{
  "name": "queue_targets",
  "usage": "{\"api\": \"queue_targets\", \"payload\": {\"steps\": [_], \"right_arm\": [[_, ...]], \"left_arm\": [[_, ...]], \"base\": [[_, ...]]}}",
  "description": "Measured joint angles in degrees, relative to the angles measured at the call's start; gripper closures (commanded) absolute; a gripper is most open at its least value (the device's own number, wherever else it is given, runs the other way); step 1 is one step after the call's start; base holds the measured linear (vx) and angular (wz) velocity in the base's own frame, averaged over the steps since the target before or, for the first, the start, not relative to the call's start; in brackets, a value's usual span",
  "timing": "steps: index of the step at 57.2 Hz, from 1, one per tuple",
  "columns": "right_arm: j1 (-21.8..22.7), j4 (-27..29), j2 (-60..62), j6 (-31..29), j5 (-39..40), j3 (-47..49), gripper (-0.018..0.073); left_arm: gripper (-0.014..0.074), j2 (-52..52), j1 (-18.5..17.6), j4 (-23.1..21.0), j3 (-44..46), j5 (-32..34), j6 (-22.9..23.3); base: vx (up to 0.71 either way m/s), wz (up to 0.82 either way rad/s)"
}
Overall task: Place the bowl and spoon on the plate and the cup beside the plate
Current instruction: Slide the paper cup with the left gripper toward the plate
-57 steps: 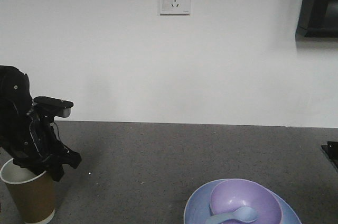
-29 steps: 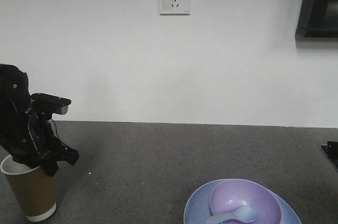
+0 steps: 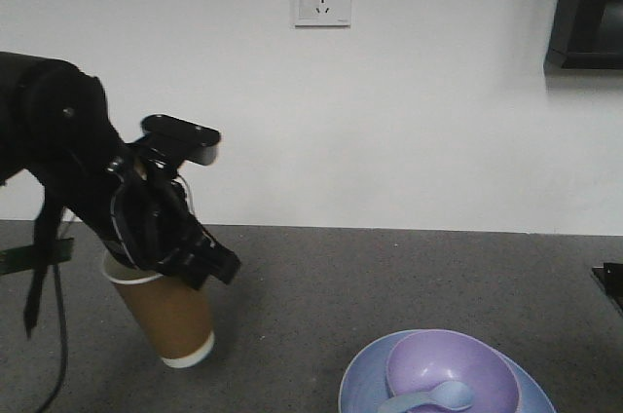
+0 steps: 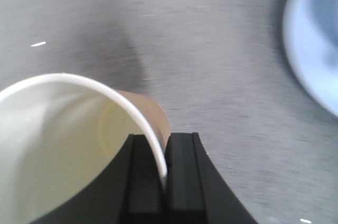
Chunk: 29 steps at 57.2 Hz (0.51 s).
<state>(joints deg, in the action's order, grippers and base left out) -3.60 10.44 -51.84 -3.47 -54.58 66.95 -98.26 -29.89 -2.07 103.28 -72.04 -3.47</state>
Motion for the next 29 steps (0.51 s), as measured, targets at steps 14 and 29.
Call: {"api": "queue_targets", "payload": {"steps": [14,29], "right_arm": [[0.0,0.0,0.0,0.05,-0.04,0.0,0.0082],[0.0,0.0,0.0,0.05,-0.29,0.0,0.0082]], "left_arm": [[0.0599,-3.07,-7.71,-0.17,0.0,1.09,1.7],[0.0599,-6.99,-11.6,-0.28,0.0,2.76,2.12]], "base": [[0.0,0.0],[0.0,0.0]]}}
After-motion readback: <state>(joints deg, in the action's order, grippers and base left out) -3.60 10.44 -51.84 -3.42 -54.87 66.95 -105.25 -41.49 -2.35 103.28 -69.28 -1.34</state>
